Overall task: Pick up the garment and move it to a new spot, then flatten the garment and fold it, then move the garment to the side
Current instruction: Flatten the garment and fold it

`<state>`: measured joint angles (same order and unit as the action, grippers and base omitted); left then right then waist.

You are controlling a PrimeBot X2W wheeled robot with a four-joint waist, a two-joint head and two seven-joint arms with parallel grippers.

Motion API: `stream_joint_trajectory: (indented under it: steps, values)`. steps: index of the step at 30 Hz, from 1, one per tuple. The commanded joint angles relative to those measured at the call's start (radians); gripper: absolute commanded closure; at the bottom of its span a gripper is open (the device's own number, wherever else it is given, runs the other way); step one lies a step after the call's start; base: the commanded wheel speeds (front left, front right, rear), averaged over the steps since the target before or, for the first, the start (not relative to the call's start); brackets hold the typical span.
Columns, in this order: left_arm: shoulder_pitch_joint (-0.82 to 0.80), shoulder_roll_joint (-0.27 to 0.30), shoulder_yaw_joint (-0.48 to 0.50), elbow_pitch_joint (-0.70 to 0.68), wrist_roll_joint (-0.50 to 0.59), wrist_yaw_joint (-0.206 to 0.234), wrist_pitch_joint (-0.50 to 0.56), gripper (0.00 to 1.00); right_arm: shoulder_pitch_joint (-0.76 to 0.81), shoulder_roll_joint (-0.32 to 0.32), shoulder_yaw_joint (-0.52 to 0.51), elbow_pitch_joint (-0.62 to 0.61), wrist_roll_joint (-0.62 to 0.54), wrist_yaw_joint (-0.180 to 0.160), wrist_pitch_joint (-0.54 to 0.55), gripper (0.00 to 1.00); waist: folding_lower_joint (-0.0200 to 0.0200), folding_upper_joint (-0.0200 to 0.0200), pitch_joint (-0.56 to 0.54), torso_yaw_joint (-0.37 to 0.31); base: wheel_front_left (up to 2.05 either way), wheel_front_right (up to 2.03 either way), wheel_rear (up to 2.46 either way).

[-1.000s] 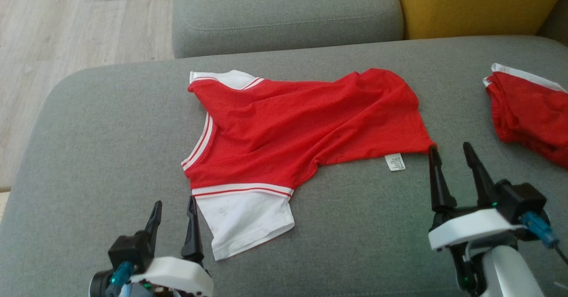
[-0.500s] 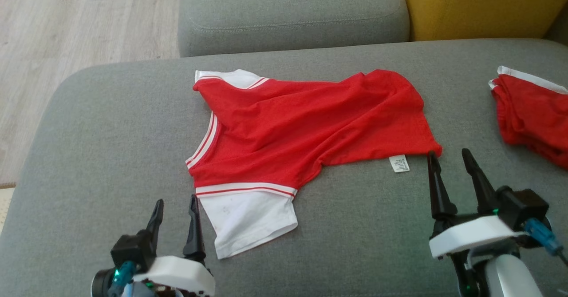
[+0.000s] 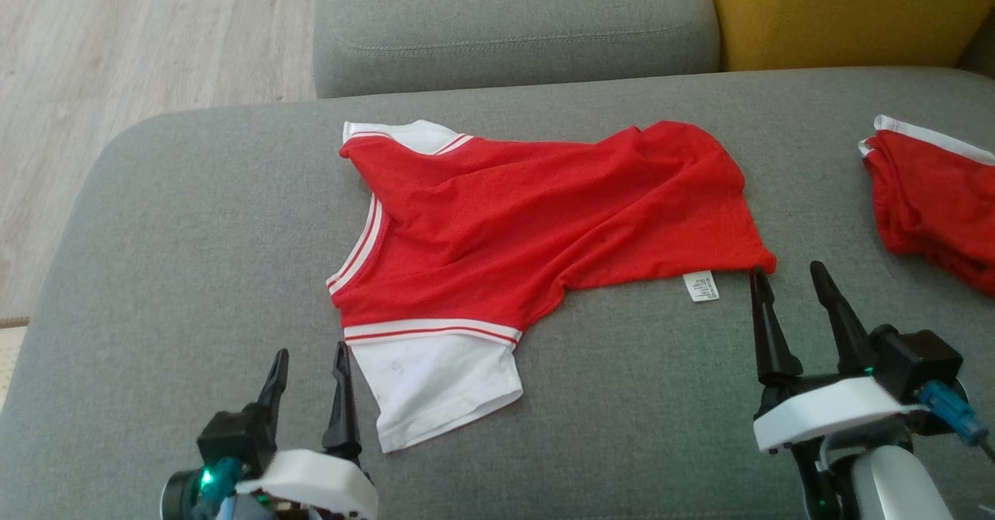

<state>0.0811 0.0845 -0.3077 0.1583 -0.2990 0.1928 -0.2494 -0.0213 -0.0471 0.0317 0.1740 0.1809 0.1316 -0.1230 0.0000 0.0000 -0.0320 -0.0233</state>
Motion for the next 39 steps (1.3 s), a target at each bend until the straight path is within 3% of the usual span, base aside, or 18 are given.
stream_joint_trajectory:
  steps: [1,19,39]
  values:
    - [-0.028,-0.007,0.036,-0.023,0.016,-0.006,-0.012,0.00,-0.026,-0.003,0.022,-0.036,0.008,-0.001,0.000,0.00,0.0000,0.0000,0.001,0.000,0.00,0.00,0.00]
    - [0.001,-0.023,-0.068,0.078,-0.074,-0.056,0.192,0.00,-0.036,-0.003,0.018,-0.033,0.012,-0.001,0.001,0.00,0.0000,0.0000,0.066,-0.013,0.00,0.00,0.00]
    - [-0.072,-0.031,-0.034,0.228,-0.201,-0.062,0.163,0.00,-0.056,-0.003,0.021,-0.014,0.012,-0.001,-0.013,0.00,0.0000,0.0000,0.102,-0.069,0.00,0.00,0.00]
